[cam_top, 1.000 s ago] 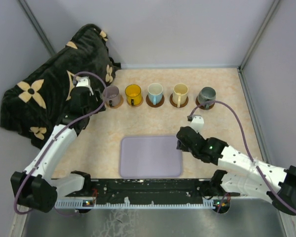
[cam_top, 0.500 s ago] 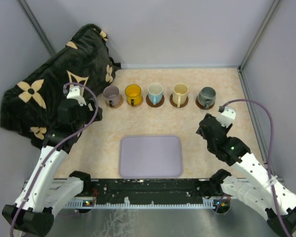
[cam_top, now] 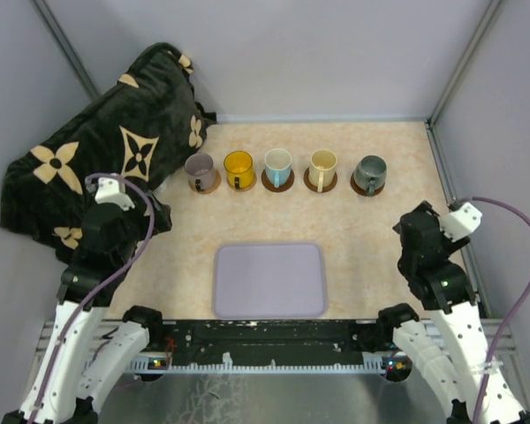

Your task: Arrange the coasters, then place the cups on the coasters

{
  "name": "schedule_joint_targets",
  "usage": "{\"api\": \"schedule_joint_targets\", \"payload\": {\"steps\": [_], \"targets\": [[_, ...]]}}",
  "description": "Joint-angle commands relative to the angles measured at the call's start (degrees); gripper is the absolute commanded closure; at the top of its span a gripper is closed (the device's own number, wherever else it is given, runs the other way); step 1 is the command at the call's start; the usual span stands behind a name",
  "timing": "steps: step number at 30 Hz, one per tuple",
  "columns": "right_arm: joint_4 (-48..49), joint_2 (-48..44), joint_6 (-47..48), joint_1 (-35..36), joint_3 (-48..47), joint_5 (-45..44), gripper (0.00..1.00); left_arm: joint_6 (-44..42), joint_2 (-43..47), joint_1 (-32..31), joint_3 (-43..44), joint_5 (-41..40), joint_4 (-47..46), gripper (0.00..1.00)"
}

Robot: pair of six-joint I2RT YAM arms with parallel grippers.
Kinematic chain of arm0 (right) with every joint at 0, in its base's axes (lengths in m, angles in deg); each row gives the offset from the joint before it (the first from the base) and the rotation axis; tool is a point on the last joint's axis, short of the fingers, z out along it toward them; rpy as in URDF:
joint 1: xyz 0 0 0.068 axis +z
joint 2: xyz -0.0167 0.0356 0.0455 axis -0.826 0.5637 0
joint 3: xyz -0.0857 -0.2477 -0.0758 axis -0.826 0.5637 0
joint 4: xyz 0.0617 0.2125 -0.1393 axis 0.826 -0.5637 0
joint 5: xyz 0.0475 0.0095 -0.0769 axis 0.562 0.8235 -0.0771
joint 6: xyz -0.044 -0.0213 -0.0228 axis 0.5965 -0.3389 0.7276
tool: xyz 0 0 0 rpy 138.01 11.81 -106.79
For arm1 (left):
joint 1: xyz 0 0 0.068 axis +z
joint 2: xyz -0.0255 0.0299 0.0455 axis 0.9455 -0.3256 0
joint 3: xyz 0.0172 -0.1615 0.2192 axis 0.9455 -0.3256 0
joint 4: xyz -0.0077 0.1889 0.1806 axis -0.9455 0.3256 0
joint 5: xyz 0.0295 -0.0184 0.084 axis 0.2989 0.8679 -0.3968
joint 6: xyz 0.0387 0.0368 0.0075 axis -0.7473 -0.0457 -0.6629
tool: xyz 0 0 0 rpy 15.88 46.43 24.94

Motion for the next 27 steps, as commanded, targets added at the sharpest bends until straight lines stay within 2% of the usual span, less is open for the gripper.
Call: {"api": "schedule_joint_targets", "payload": {"steps": [1,5,6,8,27], "targets": [[-1.73,-4.70,-0.67,-0.50,-3.38,-7.65,0.28,-0.23,5.55,0.36,-0.16,-3.57,1.46,0.00],[-2.75,-6.90,0.32,-0.50,-3.20,-7.50,0.27,-1.11,7.94,0.35,0.49,-3.73,2.74,0.00],[-3.40,-6.97,0.12,-0.50,-3.28,-7.24,0.22,-0.63,8.24,0.35,0.62,-4.04,3.34,0.00],[-4.15,-7.09,0.01,-0.54,-3.14,-6.22,0.02,-0.21,8.88,0.38,0.83,-4.05,3.82,0.00],[-5.29,-10.47,-0.30,-0.50,-2.16,-5.93,0.01,1.81,11.33,0.35,0.23,-5.29,4.69,0.00]]}}
